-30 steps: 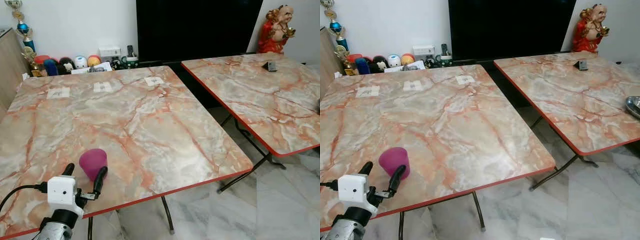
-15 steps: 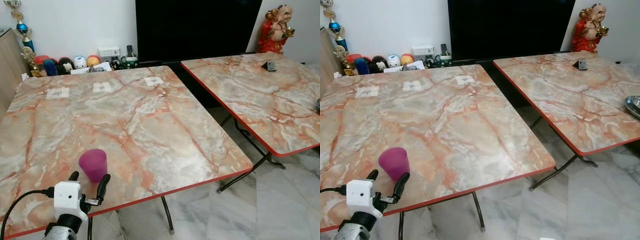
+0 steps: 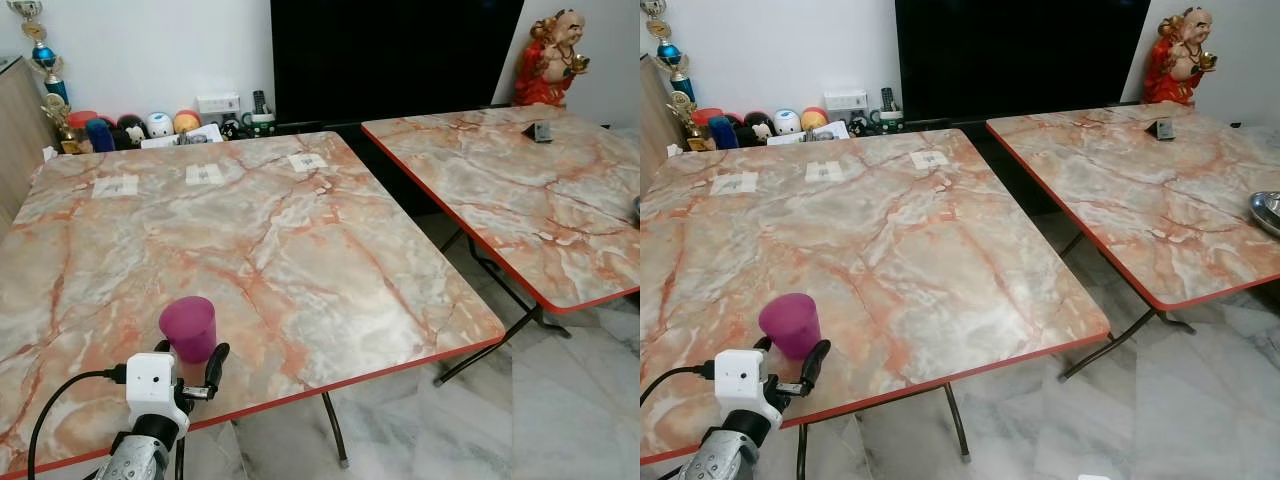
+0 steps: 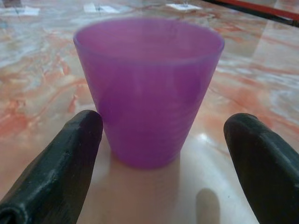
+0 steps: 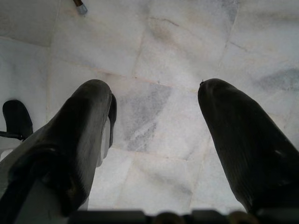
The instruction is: Setting the table
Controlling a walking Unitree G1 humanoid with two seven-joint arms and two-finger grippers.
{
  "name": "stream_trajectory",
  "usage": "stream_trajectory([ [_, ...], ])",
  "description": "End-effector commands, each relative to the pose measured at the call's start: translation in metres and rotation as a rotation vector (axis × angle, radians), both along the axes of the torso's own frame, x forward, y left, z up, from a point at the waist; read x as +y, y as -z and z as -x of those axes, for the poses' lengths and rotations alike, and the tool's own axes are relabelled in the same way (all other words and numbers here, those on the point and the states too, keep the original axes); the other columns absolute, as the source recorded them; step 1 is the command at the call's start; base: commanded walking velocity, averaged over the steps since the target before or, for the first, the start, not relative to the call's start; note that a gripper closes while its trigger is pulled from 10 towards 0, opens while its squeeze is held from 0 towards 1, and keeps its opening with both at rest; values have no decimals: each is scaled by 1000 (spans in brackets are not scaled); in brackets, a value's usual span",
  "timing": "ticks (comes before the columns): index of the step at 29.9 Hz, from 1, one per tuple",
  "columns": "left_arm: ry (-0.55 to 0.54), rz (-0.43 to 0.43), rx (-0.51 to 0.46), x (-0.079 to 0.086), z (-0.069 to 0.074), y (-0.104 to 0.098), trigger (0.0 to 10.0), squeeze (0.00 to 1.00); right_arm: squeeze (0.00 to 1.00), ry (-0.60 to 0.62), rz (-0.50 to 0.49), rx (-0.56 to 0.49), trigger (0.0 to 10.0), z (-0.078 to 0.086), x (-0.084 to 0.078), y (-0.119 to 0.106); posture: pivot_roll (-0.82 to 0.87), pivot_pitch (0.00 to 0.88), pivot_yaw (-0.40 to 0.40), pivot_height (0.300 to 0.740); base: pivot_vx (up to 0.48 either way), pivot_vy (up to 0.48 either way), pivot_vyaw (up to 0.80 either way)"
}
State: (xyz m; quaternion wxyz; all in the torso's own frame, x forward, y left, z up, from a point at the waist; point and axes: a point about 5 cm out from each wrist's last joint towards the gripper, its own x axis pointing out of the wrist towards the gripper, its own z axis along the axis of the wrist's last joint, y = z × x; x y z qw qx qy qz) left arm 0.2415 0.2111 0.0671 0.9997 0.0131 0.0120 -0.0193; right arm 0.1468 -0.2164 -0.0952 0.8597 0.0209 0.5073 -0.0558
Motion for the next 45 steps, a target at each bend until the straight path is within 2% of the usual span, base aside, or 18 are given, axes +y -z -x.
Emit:
stream_trajectory([
  [1, 2, -20, 7, 0, -3, 2, 10000, 0, 0, -3, 7, -2, 10000, -1, -2, -1, 64, 0, -48, 740, 0, 0, 0],
  [9, -6, -23, 16, 0, -9, 6, 10000, 0, 0, -4, 8, -2, 10000, -1, -3, -1, 62, 0, -50, 740, 0, 0, 0],
  [10, -4, -22, 21, -2, -13, 9, 10000, 0, 0, -5, 8, -2, 10000, -1, -3, -1, 62, 0, -50, 740, 0, 0, 0],
  [27, -32, -24, 14, -6, -36, 14, 10000, 0, 0, -2, 9, -3, 10000, -2, -3, -1, 48, 0, -53, 740, 0, 0, 0],
  [41, -37, -20, 4, -12, -44, 15, 10000, 0, 0, -2, 11, -3, 10000, -1, -4, -1, 44, 0, -53, 740, 0, 0, 0],
  [42, -40, -19, 5, -12, -44, 16, 4627, 0, 0, -2, 11, -3, 10000, -1, -4, -1, 44, 0, -53, 740, 0, 0, 0],
  [43, -40, -19, 5, -12, -44, 16, 4627, 0, 0, -2, 11, -3, 10000, -1, -4, -1, 44, 0, -53, 740, 0, 0, 0],
  [44, -44, -19, 6, -12, -45, 16, 3804, 0, 0, -3, 11, -3, 10000, -1, -4, -1, 42, 0, -53, 740, 0, 0, 0],
  [45, -47, -18, 6, -12, -45, 16, 78, 0, 0, -2, 11, -3, 10000, -1, -4, -1, 42, 0, -53, 740, 0, 0, 0],
])
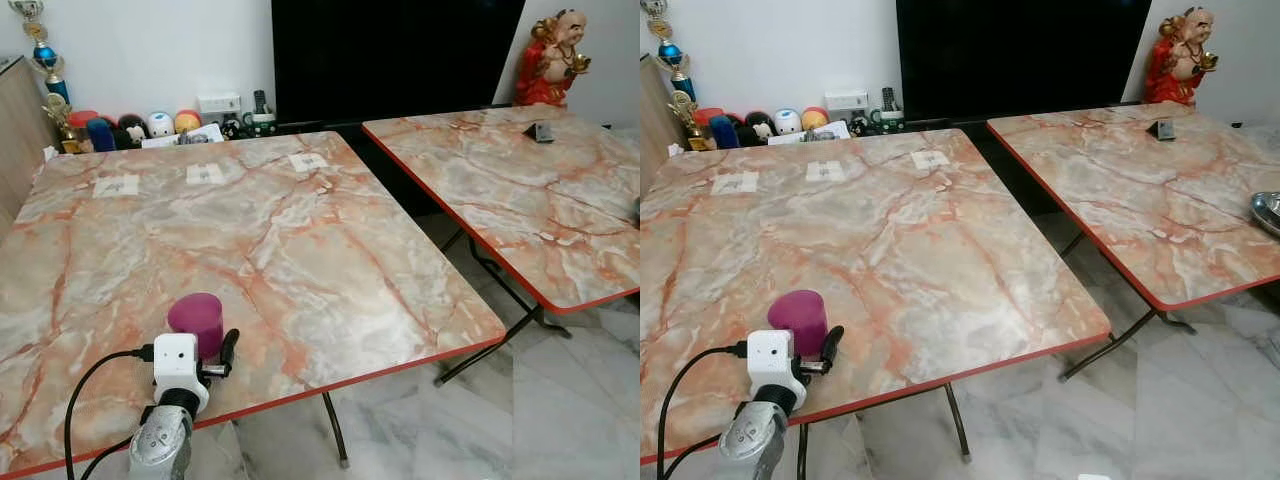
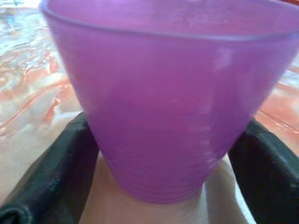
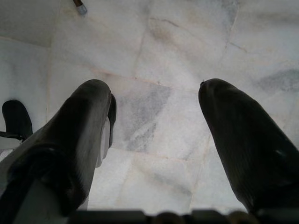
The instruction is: Setting the table
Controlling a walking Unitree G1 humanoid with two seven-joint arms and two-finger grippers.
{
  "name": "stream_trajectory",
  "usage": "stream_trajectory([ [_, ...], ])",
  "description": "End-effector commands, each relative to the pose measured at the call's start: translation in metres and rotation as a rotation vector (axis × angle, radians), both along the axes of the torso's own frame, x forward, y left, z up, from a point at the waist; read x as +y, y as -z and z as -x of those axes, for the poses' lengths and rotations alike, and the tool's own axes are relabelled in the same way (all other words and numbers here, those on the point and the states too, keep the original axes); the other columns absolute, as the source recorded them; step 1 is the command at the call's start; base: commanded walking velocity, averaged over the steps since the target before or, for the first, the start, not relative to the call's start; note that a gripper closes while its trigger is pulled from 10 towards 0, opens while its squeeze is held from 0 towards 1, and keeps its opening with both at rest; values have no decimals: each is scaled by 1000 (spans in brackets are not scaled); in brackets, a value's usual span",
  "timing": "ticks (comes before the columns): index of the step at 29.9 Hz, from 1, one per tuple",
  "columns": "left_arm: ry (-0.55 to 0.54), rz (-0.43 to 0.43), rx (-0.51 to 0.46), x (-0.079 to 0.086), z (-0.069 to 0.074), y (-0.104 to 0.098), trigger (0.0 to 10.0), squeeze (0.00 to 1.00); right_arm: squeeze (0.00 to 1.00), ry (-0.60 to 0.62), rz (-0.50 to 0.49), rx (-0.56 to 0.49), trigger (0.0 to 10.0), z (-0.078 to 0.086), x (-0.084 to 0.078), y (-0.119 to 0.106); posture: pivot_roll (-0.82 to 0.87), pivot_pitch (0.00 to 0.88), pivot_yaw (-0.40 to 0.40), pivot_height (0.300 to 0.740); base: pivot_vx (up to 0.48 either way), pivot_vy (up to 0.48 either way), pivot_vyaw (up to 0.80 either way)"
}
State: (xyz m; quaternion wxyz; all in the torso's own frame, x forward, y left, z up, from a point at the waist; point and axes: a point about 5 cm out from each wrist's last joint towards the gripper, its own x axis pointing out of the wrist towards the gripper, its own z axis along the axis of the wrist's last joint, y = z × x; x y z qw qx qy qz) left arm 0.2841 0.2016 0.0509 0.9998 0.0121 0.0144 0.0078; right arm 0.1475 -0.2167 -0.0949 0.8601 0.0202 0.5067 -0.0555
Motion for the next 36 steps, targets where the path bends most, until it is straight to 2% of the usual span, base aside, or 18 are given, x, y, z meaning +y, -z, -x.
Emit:
stream_trajectory([
  [1, 8, -19, 2, -2, -2, 0, 78, 0, 0, -1, 10, -2, 10000, -1, -3, -1, 42, 0, -53, 740, 0, 0, 0],
  [15, -1, -15, -14, -2, -2, 1, 0, 0, 0, 0, 9, -1, 10000, 0, -3, -1, 44, 0, -53, 740, 0, 0, 0],
  [23, -25, -31, -57, 7, -3, -9, 0, 0, 0, 2, 7, -1, 10000, 0, -2, 0, 49, 0, -47, 740, 0, 0, 0],
  [27, -49, -84, -68, 16, -2, -13, 0, 0, 0, 4, 4, -1, 10000, 0, -2, 0, 44, 0, -42, 740, 0, 0, 0],
  [28, -48, -111, -64, 19, 1, -13, 3608, 0, 0, 6, 4, -1, 10000, 1, -2, 0, 42, 0, -39, 740, 0, 0, 0],
  [29, -44, -126, -58, 22, 4, -12, 10000, 0, 0, 7, 4, -1, 10000, 1, -1, 0, 42, 0, -39, 740, 0, 0, 0],
  [33, -40, -143, -50, 31, 11, -10, 10000, 0, 0, 12, 3, -1, 10000, 1, -1, 0, 43, 0, -38, 740, 0, 0, 0],
  [36, -20, -164, -88, 41, 20, -21, 10000, 0, 0, 19, 0, -4, 10000, 1, -1, 0, 49, 0, -38, 740, 0, 0, 0],
])
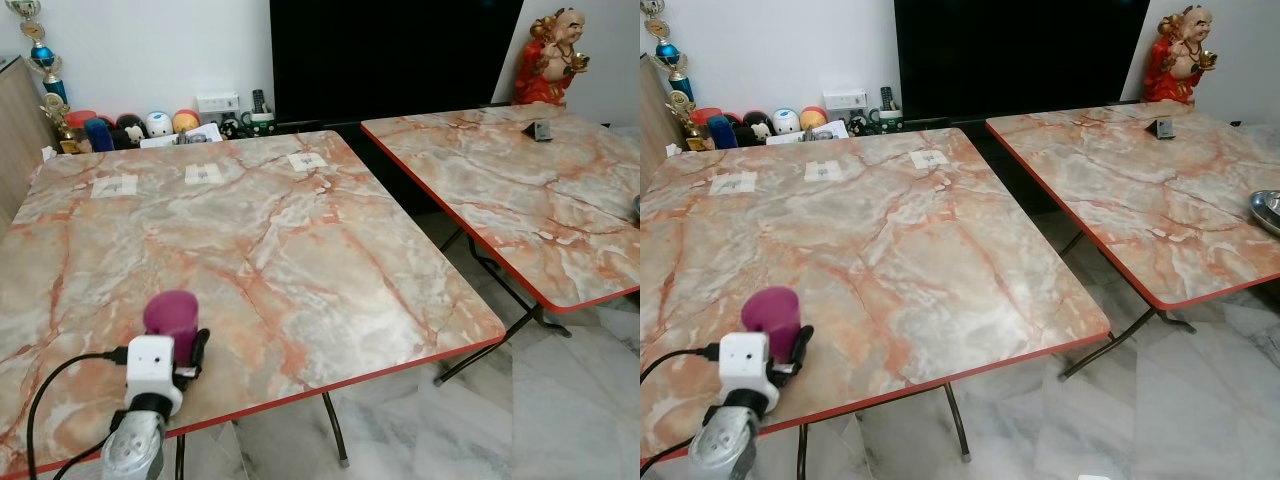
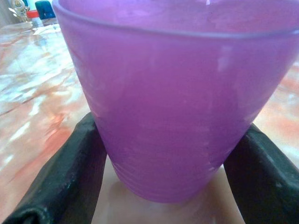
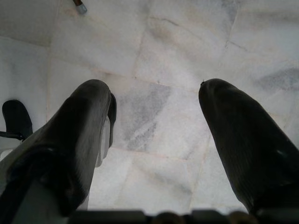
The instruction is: Setting the table
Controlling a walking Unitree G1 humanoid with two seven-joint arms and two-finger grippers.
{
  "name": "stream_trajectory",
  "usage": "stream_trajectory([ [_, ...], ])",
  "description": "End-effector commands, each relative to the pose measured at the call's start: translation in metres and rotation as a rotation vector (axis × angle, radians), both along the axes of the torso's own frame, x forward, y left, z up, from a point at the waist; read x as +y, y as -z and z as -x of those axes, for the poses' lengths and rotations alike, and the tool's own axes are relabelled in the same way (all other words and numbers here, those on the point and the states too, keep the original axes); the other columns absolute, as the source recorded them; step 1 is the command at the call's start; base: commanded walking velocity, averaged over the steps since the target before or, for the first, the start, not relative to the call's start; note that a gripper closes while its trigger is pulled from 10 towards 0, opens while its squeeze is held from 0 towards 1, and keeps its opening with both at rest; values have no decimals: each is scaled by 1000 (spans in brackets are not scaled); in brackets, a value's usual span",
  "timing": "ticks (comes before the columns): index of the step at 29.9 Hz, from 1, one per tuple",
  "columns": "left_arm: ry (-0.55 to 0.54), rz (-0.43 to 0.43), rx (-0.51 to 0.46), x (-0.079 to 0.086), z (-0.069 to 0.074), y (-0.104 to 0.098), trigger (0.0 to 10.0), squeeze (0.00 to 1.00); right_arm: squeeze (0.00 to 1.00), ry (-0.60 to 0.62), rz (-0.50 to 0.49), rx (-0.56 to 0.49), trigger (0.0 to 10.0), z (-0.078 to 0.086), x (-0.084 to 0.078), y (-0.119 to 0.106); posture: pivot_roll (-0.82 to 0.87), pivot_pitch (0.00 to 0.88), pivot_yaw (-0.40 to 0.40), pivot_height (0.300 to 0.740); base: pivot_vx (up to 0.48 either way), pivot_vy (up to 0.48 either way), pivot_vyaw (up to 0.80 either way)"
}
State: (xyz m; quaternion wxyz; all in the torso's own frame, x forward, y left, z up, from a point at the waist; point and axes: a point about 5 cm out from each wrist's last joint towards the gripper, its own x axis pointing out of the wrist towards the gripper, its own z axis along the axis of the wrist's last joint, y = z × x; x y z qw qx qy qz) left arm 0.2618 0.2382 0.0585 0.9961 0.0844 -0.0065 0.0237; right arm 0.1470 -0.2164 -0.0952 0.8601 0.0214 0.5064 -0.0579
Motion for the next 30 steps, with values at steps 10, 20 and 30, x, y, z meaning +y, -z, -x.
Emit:
stream_trajectory([
  [10, -12, -38, -33, 10, 5, -15, 10000, 0, 0, -3, 16, -12, 10000, -1, -3, -1, 50, 0, -38, 740, 0, 0, 0],
  [20, -9, -5, 14, -8, 7, -4, 10000, 0, 0, -21, 34, -14, 10000, -1, -3, -1, 41, 0, -31, 740, 0, -398, 531],
  [30, -5, -7, 29, -9, 11, -1, 10000, 0, 0, -31, 28, 0, 10000, 1, -2, 0, 42, 0, -26, 740, 0, -400, 0],
])
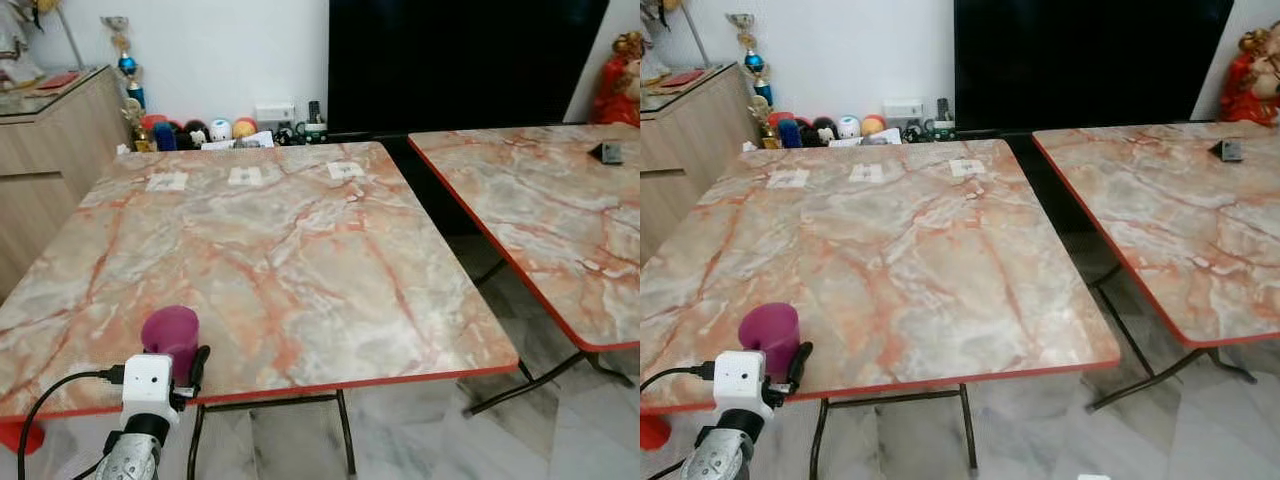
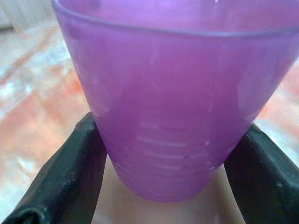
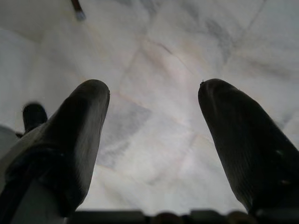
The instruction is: Setting the table
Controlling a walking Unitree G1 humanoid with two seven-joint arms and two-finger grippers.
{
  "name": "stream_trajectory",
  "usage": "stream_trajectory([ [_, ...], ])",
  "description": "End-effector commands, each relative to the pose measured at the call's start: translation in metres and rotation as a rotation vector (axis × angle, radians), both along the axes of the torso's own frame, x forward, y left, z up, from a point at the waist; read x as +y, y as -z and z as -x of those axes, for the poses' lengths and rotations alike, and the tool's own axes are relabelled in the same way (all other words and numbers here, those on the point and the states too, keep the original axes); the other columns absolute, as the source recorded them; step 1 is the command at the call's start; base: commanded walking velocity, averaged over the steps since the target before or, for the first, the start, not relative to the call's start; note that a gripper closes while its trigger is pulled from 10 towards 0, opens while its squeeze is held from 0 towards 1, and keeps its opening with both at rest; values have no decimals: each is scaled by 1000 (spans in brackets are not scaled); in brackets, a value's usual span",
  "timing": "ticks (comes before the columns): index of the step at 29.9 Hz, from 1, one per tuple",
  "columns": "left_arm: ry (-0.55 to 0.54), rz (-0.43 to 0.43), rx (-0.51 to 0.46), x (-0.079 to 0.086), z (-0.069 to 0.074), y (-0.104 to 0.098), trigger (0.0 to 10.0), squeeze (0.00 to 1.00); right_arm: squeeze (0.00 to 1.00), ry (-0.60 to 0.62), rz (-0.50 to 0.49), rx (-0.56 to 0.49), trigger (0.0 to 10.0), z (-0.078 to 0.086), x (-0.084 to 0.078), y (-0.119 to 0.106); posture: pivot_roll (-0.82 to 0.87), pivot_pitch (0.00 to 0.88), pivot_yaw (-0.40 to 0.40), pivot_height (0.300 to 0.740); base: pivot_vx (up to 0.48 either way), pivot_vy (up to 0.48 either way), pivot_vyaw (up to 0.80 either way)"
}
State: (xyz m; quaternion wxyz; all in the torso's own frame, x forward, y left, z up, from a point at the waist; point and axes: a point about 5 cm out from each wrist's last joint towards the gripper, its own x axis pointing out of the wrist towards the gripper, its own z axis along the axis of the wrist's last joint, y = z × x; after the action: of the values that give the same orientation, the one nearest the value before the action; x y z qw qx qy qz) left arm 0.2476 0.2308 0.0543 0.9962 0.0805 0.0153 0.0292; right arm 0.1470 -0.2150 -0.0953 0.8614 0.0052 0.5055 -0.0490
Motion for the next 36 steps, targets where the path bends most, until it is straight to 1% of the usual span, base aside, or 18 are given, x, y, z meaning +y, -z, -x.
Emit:
stream_trajectory([
  [1, 8, -15, -14, -1, -4, -6, 10000, 0, 0, 0, 9, 1, 10000, 1, -3, 0, 42, 0, -26, 740, 0, -398, 0],
  [7, 3, -15, -18, 0, -5, -7, 10000, 0, 0, -17, 23, -1, 10000, 0, -4, -1, 44, 0, -29, 740, 0, -396, 0],
  [11, -7, -14, -26, 1, -6, -9, 10000, 0, 0, -21, 27, -4, 10000, -1, -4, -1, 46, 0, -31, 740, 0, -398, 800],
  [16, -13, -12, -36, 1, -6, -12, 10000, 0, 0, 10, 14, -8, 10000, -1, -4, -1, 47, 0, -32, 740, 0, -398, 0],
  [30, -23, -15, -49, 3, -8, -17, 10000, 0, 0, -9, 24, -11, 10000, -3, -3, -2, 45, 0, -26, 740, 0, -396, 0],
  [35, -24, -16, -51, 3, -9, -18, 10000, 0, 0, -8, 25, -11, 10000, -3, -3, -2, 46, 0, -24, 740, 96, -395, 729],
  [36, -24, -16, -51, 3, -9, -18, 10000, 0, 0, 0, 20, -12, 10000, -3, -3, -2, 47, 0, -25, 740, 0, -398, 0],
])
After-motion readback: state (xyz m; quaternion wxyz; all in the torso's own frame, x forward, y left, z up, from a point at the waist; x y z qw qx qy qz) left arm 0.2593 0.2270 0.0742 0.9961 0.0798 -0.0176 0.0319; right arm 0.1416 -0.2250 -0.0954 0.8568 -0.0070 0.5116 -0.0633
